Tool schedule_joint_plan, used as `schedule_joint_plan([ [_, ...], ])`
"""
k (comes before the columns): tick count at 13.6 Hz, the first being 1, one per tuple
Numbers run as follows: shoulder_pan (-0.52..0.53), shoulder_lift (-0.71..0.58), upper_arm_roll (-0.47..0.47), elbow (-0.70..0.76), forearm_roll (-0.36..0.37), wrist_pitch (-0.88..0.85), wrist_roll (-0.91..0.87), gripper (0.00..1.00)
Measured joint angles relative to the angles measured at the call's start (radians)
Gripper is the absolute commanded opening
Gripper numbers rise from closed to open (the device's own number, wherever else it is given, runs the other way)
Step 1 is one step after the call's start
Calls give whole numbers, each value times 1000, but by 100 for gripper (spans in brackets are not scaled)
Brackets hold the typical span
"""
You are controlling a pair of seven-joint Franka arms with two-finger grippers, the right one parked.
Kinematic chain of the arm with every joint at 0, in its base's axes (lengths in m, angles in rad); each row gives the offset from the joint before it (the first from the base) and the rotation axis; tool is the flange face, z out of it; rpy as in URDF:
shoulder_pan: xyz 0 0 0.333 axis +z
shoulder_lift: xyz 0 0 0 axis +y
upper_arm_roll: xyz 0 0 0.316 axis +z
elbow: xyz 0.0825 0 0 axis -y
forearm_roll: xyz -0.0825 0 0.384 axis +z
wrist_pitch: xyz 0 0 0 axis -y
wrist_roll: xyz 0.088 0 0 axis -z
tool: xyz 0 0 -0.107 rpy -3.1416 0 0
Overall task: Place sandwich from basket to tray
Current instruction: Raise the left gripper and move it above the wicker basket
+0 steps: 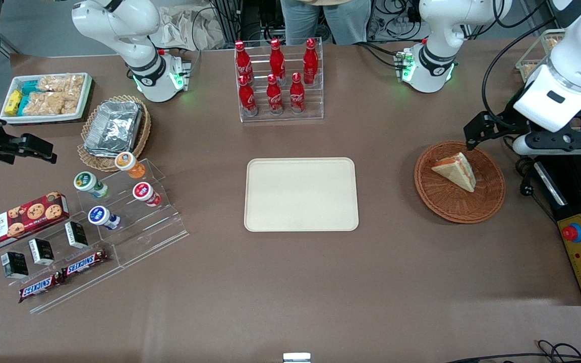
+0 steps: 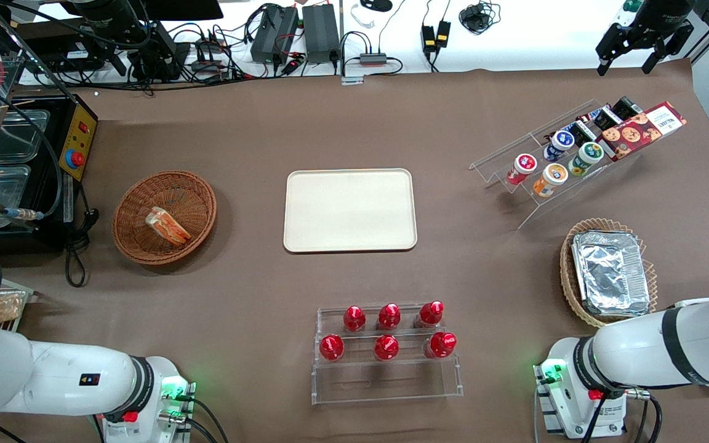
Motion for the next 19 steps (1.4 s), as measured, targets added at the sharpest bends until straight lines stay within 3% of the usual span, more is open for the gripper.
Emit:
schedule_joint_plan([
  [16,3,0,4,2,0,-1,-2,100],
  [19,3,-2,4,5,0,-2,-92,100],
])
